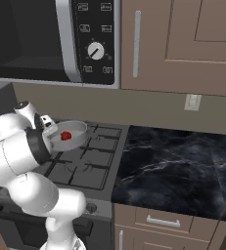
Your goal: Turn on the sink faucet. Then move the bell pepper from the counter to the sink. Turn off the sink. Move the vegetable from the sink to the pot next to the stove. Finally move the pot to the rear left burner.
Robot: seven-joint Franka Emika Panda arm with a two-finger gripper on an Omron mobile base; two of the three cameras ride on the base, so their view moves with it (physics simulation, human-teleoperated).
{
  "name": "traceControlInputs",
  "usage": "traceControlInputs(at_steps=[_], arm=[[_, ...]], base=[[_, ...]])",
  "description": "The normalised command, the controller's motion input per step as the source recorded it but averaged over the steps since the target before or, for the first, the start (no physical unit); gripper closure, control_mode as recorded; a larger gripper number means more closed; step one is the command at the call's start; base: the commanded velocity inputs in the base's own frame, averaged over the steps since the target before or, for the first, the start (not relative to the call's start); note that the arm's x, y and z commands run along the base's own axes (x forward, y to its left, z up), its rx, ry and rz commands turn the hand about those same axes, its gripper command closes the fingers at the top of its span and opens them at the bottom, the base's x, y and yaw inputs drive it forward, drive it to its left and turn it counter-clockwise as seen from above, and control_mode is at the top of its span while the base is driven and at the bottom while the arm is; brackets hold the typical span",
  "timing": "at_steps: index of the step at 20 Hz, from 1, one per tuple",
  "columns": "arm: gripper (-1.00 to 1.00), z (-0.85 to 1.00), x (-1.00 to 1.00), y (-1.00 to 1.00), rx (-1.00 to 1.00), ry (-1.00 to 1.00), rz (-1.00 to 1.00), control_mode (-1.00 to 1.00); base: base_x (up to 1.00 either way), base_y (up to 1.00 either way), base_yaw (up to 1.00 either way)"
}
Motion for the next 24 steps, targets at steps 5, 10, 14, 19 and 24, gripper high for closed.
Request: traceControlInputs(at_steps=[5,10,14,19,24], arm=[[1.0,0.0,0.0,0.9,0.0,0.0,0.25,-1.0],[1.0,0.03,0.1,0.68,0.0,0.0,0.2,-1.0],[1.0,0.04,0.25,0.42,0.0,0.0,0.15,-1.0],[1.0,0.0,0.47,0.1,0.0,-0.01,0.05,-1.0],[1.0,-0.05,0.41,0.0,0.0,0.0,0.0,-1.0]], base=[[0.0,0.0,0.0],[0.0,0.0,0.0],[0.0,0.0,0.0],[0.0,0.0,0.0],[0.0,0.0,0.0]])
